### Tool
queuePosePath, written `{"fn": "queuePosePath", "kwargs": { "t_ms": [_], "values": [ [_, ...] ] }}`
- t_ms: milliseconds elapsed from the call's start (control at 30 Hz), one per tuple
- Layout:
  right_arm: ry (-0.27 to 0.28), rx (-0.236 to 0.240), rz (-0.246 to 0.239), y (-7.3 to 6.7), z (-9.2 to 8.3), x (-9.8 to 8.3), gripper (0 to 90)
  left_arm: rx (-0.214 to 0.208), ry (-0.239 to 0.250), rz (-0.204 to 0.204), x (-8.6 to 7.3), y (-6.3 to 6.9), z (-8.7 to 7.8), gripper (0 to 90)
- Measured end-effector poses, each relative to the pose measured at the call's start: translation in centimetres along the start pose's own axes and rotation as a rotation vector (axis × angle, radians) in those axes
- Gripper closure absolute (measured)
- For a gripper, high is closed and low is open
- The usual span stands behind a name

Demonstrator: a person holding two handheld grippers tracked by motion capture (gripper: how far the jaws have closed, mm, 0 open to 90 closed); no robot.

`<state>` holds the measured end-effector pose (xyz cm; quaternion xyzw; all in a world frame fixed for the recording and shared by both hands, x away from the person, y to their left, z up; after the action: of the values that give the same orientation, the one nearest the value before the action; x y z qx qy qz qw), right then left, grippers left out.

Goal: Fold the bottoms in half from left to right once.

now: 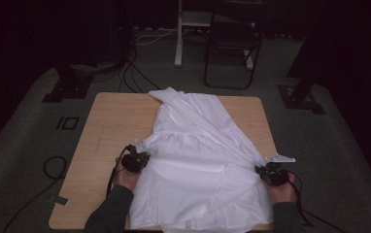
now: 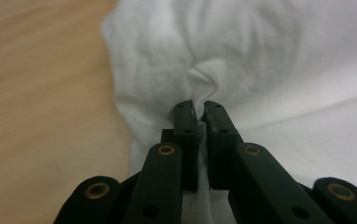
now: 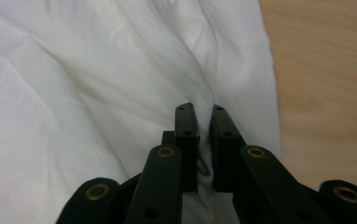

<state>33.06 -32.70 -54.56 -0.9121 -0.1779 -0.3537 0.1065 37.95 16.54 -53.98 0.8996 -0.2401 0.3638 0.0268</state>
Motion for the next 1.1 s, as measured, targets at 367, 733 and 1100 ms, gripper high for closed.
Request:
{"fn": "queuePosePath", "kwargs": {
  "t_ms": [367,733,1100],
  "values": [
    [-0.023,-0.027,-0.030,-1.1,6.1,6.8,70.7,0.109,-0.009,-0.144,4.0,-6.8,3.7,69.6],
    [0.091,0.119,-0.106,-7.0,5.1,11.4,51.4,0.050,0.084,-0.104,0.0,-5.9,-4.2,53.0],
    [-0.054,0.221,-0.060,-8.4,9.0,10.3,83.6,-0.131,-0.021,-0.130,-6.8,-2.5,-6.0,49.8]
  ]
}}
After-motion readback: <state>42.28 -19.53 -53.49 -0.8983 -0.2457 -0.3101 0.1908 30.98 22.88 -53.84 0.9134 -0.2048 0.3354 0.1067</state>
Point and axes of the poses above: each handheld gripper's, and its own axes: z roughly forward along the jaws, x roughly out of its top, y roughly to its right, the point moved 1 cm from there along z, roughly forward along the jaws, and after that the axes turned 3 degrees about x, right-handed, at the moved point
